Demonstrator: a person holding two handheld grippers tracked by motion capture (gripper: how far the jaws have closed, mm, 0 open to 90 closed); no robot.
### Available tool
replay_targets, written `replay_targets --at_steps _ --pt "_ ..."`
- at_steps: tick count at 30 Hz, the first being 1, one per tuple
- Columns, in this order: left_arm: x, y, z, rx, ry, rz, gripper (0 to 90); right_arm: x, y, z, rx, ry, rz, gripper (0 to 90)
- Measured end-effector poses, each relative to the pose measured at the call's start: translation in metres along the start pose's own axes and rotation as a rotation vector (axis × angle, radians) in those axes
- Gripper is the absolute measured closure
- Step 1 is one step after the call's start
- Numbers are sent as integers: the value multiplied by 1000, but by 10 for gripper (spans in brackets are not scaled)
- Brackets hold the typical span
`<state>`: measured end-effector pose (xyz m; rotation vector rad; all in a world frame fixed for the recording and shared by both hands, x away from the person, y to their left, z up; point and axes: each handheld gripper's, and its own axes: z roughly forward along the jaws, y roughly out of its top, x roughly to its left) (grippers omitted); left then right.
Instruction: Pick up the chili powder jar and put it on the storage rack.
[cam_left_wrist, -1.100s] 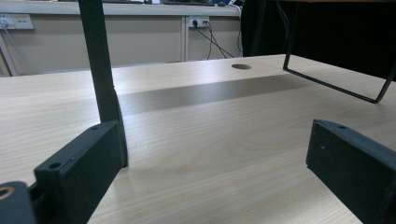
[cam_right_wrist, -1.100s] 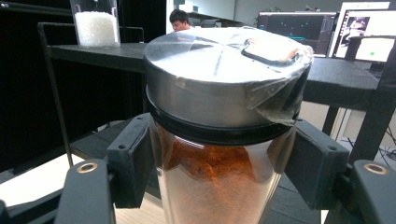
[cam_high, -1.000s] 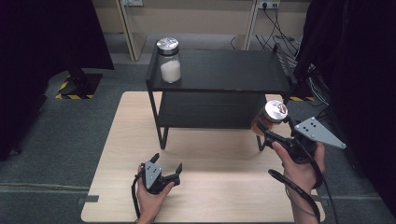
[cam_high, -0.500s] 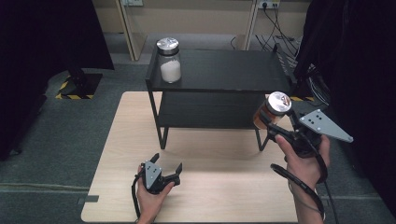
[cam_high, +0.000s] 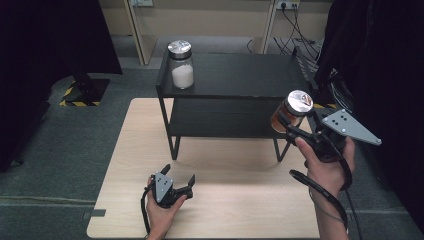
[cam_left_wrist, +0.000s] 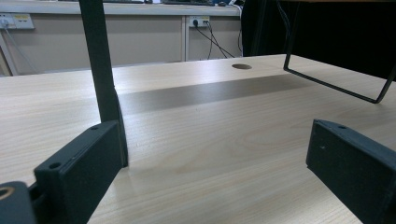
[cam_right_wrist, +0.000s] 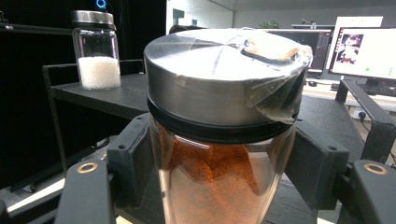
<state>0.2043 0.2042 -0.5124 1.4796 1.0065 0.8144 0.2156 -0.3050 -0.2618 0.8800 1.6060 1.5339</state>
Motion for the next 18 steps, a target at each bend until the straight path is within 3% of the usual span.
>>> replay_targets --at_steps 18 --pt "0 0 0 -1 1 -5 31 2 16 8 -20 0 -1 317"
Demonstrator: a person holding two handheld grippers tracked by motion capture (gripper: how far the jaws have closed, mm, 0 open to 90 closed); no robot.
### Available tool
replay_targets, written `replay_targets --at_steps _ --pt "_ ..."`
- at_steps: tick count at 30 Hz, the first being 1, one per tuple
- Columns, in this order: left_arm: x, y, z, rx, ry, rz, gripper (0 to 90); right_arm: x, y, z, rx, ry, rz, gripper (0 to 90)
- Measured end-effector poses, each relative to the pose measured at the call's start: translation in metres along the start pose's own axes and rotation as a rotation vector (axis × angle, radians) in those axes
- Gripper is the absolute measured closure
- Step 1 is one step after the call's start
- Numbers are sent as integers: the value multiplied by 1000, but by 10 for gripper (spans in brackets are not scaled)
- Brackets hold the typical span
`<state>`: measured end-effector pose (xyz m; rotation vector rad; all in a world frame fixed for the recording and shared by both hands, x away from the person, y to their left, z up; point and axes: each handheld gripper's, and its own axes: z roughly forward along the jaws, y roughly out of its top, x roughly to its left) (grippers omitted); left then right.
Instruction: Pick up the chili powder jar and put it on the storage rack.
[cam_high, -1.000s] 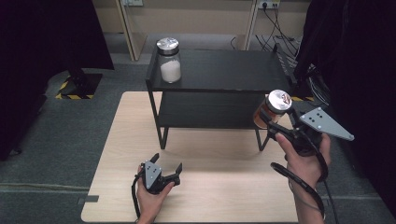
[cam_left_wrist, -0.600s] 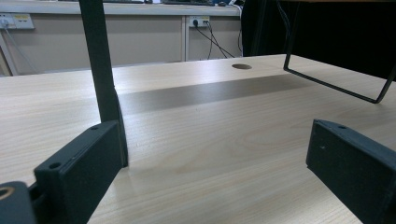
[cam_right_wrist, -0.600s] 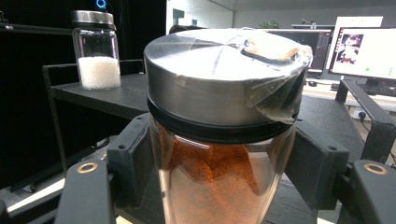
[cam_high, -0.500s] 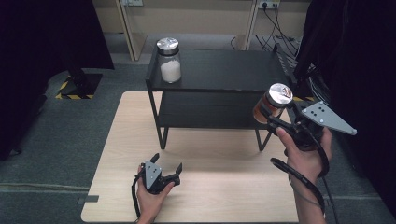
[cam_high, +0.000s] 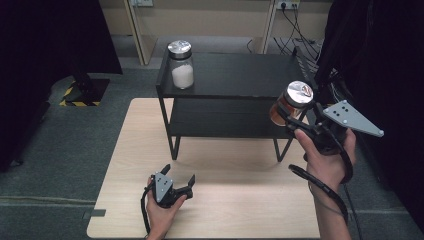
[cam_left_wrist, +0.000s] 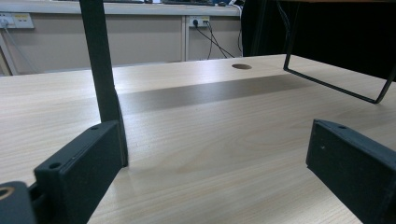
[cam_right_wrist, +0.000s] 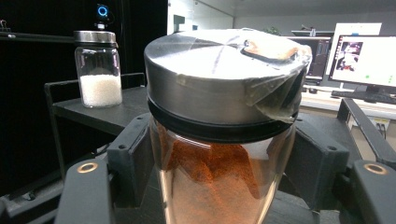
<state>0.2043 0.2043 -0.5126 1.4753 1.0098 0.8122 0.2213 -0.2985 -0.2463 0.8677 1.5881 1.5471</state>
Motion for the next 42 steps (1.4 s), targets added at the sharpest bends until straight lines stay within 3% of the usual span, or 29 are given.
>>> replay_targets --at_steps 19,37,42 --pt "0 0 0 -2 0 -3 30 -10 14 19 -4 -1 18 318" --pt "0 0 0 -2 0 -2 30 -12 32 44 18 -55 -15 317" --pt "0 0 0 0 0 2 31 -15 34 52 29 -59 0 317"
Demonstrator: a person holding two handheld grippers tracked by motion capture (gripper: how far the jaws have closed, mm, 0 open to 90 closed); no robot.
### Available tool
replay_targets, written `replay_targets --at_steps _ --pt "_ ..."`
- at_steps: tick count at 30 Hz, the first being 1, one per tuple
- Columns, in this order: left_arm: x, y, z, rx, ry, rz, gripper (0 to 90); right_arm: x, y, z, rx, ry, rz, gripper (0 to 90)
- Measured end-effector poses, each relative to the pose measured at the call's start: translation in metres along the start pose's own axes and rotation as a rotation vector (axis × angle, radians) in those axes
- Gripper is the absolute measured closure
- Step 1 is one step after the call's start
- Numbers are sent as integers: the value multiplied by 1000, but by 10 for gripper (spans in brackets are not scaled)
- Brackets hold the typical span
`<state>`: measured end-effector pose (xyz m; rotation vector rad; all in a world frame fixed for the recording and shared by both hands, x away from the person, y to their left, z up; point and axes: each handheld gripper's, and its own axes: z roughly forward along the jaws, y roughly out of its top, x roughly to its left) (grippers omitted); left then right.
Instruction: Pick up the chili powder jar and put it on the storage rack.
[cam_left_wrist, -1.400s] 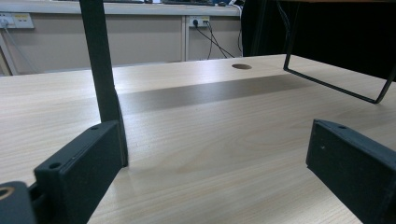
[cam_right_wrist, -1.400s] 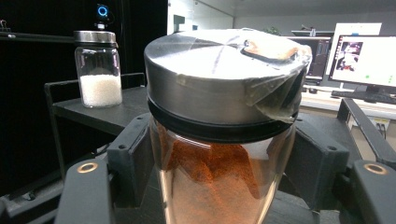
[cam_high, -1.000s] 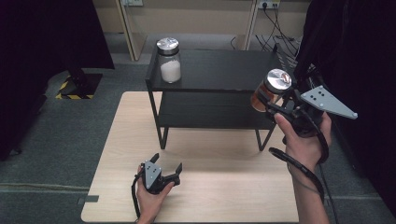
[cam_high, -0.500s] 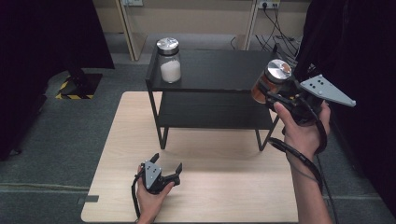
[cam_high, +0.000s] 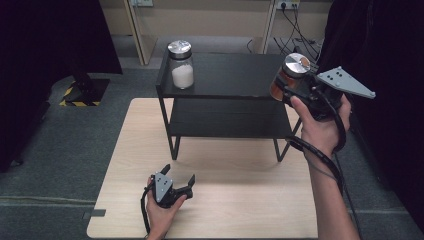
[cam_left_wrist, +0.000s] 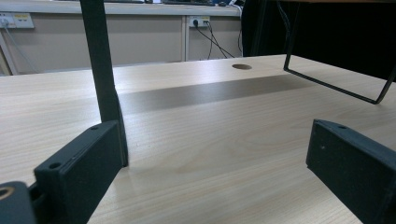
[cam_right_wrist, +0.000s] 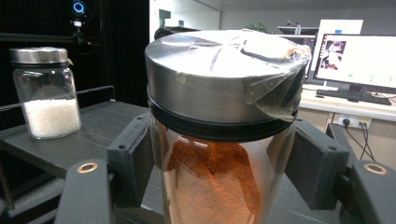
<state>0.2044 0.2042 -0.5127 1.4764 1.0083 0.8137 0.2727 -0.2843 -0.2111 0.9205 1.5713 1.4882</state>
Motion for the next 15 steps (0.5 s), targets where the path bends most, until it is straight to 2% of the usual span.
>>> replay_targets --at_steps 15 --pt "0 -1 0 -4 0 -5 31 -2 8 21 41 -45 -8 317"
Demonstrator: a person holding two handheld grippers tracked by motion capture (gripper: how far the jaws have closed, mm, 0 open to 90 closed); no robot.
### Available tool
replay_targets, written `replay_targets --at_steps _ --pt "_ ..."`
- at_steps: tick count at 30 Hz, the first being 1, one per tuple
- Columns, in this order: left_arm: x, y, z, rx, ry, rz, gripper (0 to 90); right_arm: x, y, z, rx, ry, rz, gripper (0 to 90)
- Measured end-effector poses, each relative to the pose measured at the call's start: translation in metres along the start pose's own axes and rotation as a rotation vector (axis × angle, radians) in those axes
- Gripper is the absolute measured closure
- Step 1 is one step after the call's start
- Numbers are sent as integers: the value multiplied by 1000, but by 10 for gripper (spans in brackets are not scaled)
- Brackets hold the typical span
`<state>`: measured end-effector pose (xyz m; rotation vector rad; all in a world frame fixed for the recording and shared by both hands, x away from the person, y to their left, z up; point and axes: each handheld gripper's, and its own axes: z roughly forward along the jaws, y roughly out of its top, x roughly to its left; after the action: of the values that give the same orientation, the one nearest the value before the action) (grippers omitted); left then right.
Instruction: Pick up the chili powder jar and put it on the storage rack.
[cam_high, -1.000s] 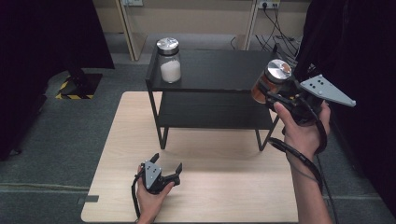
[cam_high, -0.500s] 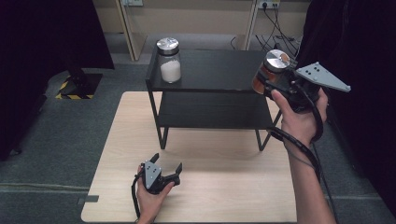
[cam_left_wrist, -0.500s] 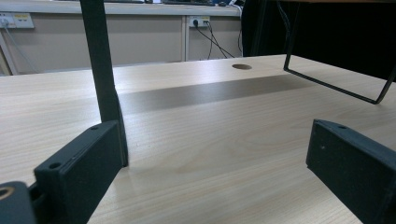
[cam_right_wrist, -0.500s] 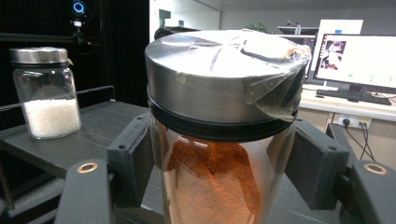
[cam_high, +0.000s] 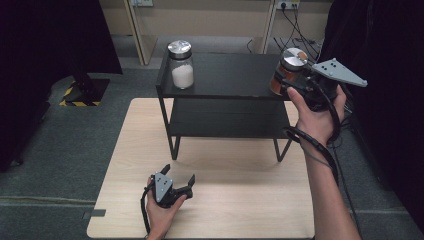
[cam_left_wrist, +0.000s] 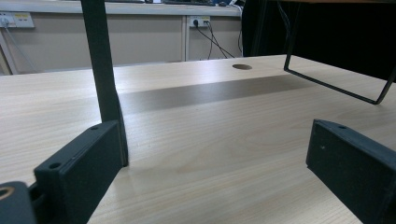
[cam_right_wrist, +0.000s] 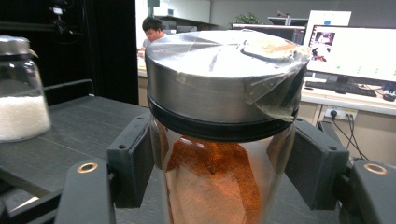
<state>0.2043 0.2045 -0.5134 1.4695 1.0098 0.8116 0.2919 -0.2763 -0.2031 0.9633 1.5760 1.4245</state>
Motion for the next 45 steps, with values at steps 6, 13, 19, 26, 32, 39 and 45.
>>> replay_targets --at_steps 6,13,19,26,32,39,45 --pt "0 1 0 3 0 -1 30 -3 5 8 23 -1 0 317" --pt "0 0 0 2 0 0 31 -1 13 13 41 -6 -24 317" --pt "0 1 0 3 0 -1 31 -2 14 16 49 -10 -18 317" --pt "0 1 0 4 0 0 31 -2 16 21 67 -9 -16 317" --pt "0 1 0 4 -1 -1 31 -3 12 25 75 -5 -1 317" --pt "0 1 1 4 -1 -1 30 -4 10 28 73 -4 11 316" --pt "0 0 1 2 -2 -1 30 -6 3 32 54 -2 30 315"
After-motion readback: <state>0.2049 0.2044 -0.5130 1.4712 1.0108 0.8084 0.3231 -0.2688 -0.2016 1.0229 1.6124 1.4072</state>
